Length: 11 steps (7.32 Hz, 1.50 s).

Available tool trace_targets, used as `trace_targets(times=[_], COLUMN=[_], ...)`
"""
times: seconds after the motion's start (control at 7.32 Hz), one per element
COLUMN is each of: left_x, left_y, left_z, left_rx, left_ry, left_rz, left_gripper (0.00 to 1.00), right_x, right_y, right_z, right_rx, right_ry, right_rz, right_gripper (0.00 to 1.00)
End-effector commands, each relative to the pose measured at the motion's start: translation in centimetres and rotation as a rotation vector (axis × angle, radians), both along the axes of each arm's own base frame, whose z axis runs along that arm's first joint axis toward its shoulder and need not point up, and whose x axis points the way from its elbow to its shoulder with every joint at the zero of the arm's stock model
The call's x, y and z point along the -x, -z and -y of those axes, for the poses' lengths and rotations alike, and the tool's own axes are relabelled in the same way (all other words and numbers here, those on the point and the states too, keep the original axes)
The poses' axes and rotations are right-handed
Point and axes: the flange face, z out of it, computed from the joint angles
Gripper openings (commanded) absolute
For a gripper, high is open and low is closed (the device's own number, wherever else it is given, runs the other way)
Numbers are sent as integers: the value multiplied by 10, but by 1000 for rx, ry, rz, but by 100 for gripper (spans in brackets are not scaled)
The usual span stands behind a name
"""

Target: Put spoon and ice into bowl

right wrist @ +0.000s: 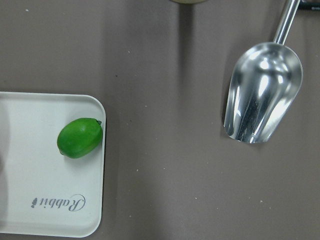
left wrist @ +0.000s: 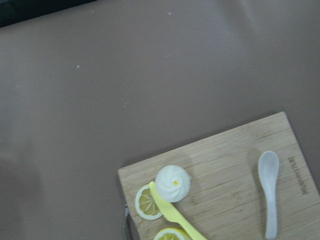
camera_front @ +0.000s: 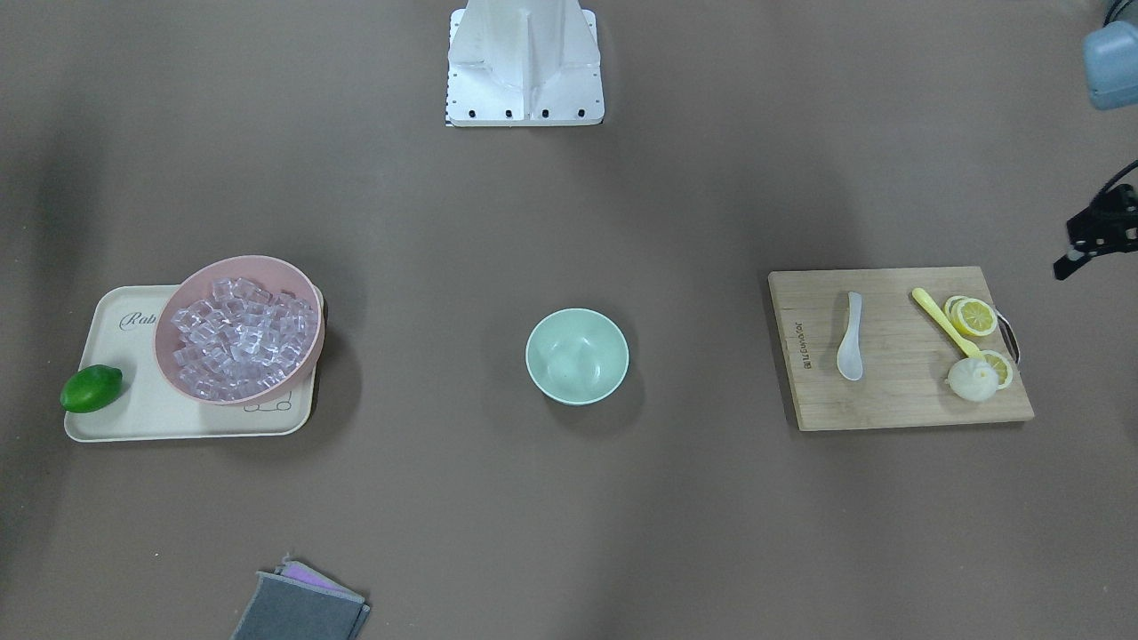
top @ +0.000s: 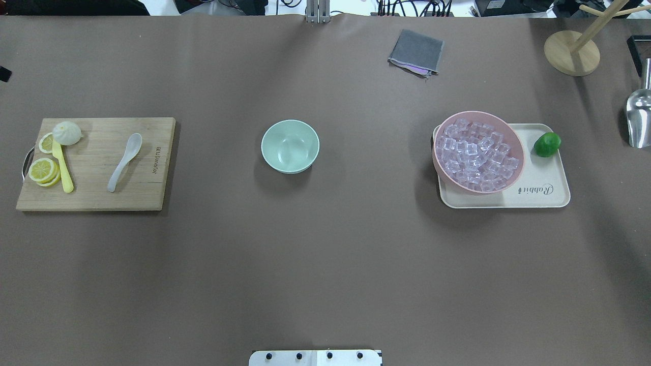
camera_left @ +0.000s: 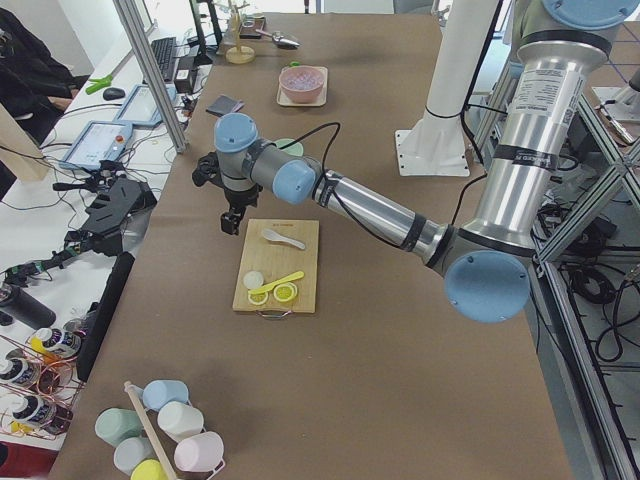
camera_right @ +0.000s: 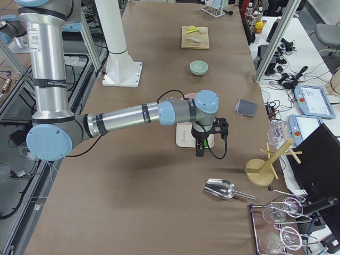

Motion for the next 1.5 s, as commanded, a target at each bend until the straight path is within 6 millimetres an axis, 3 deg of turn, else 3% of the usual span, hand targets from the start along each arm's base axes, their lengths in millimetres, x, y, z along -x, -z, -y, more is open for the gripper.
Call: trace_targets(times=[0.0, 0.14, 0.27, 0.41, 0.82, 0.96, 1.37], left_x=[-77, -86, -127, -154, -166, -178, -207], left_y=[17, 10, 4, -7, -52, -66, -71], left_z=[-6, -9, -19, -24, -34, -46, -60], left_rx=[4, -6, -29, -49, 54, 67, 128], left_ry=[-97, -108, -150, -150, -25, -32, 33], left_rz=[-6, 16, 70, 119, 63, 55, 78], left_gripper=[98, 98, 98, 98, 98, 98, 98], right_x=[6, 6, 8, 18, 21, 23, 30], right_y=[9, 24, 39, 43, 48, 55, 61], right_z=[7, 2, -1, 1, 0, 7, 12], right_rx=[18, 54, 52, 49, 45, 31, 18], right_ry=[-20, -68, -84, -69, -57, -55, -44], right_rz=[31, 73, 89, 94, 116, 114, 110], right_gripper=[100, 100, 100, 100, 100, 100, 100])
